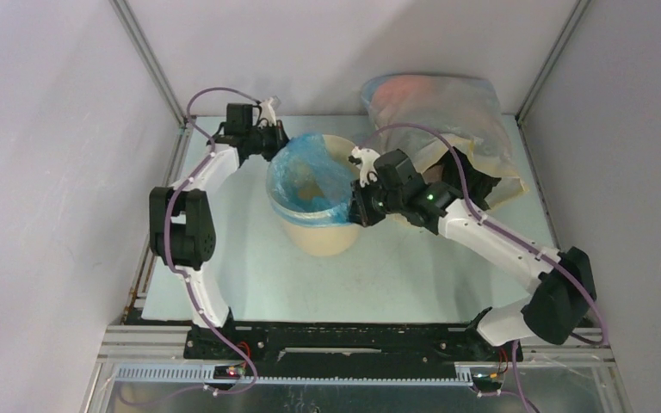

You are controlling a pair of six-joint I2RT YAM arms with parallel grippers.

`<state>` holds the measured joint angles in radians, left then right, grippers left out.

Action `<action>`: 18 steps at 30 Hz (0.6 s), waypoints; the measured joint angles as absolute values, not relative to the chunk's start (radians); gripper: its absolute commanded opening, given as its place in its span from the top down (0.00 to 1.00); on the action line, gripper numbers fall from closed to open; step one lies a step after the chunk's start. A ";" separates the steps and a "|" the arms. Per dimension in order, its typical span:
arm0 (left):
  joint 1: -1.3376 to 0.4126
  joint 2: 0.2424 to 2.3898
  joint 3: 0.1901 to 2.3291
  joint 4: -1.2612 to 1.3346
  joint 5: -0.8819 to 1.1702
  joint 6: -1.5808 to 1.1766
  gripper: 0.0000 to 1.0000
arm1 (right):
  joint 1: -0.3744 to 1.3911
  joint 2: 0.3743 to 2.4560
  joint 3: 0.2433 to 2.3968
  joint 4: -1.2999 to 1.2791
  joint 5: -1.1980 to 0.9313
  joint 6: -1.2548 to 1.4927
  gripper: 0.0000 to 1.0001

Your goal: Put the trash bags into the trash bin

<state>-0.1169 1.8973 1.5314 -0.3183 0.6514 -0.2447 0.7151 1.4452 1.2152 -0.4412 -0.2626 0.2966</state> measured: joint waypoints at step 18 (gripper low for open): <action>-0.183 1.733 1.408 -0.395 0.402 -0.341 0.58 | 0.701 1.232 1.171 -0.525 -0.066 0.332 0.39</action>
